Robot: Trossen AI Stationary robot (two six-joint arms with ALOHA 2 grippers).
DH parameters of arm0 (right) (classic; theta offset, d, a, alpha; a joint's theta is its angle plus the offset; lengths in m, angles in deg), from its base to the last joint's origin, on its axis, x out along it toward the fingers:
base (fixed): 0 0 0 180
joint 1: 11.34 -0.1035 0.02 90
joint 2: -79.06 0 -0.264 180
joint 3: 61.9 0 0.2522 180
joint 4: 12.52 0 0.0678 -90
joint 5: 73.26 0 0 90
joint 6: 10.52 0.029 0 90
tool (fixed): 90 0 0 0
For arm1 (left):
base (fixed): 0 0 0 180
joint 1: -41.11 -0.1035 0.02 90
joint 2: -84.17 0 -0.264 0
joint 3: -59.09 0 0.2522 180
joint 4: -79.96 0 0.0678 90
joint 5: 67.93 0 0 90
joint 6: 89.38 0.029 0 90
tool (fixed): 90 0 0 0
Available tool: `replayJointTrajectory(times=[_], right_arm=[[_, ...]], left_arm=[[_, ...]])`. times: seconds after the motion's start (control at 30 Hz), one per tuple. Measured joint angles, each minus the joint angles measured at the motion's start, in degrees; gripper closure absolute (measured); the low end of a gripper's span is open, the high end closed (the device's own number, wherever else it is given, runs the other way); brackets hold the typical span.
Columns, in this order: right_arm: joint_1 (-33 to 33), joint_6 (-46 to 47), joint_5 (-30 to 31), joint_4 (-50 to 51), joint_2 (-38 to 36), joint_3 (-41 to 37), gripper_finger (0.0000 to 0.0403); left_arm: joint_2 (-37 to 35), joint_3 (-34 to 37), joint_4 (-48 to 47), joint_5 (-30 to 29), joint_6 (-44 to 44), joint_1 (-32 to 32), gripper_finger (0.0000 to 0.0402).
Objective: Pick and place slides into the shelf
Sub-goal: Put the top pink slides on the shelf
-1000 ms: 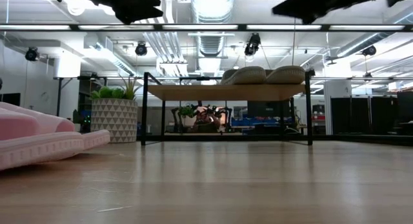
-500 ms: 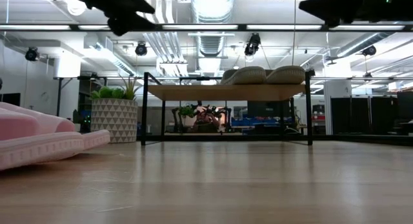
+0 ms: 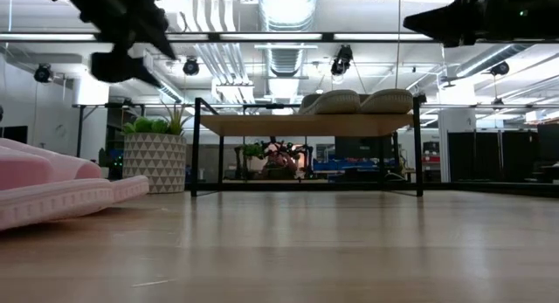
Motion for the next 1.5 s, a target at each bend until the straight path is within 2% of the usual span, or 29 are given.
replayJointTrajectory(times=[0.13, 0.23, 0.33, 0.43, 0.67, 0.8, 1.0, 1.27, 1.4, 1.5], right_arm=[[0.0, -1.78, 4.11, 0.26, 0.01, 0.9, 0.035], [0.0, -4.02, 4.16, 0.22, 0.0, 1.49, 0.0334], [0.0, -4.28, 4.16, 0.16, 0.0, 2.04, 0.0317], [0.0, -4.26, 4.42, 0.19, 0.0, 2.12, 0.0303], [0.0, -2.57, 6.11, 0.18, -0.04, 2.16, 0.028], [0.0, -2.29, 6.09, 0.22, -0.04, 2.16, 0.0271], [0.0, -2.29, 6.04, 0.22, -0.04, 2.15, 0.0266], [0.0, -2.73, 5.91, 0.19, -0.04, 2.14, 0.0266], [0.0, -2.77, 5.91, 0.19, -0.04, 2.12, 0.0266], [0.0, -3.07, 5.91, 0.2, -0.04, 2.12, 0.0266]], left_arm=[[0.3, 0.4, -7.34, 0.52, -5.01, 0.09, 0.0147], [0.81, 1.19, -8.28, 0.77, -8.06, -0.13, 0.0147], [1.19, 1.56, -7.92, 4.14, -13.24, 0.22, 0.0147], [1.36, 1.97, -8.39, 6.06, -19.48, 3.39, 0.0147], [1.4, 1.79, -8.48, -2.58, -36.19, 17.17, 0.0147], [1.53, 1.81, -8.97, -10.35, -46.6, 26.86, 0.0147], [5.28, 1.92, -12.92, -17.08, -62.27, 37.88, 0.0147], [14.5, 1.95, -14.47, -17.66, -66.05, 40.78, 0.0148], [17.13, 1.89, -14.31, -13.42, -66.34, 41.35, 0.0148], [18.63, 1.79, -12.62, -13.43, -68.91, 42.54, 0.0148]])
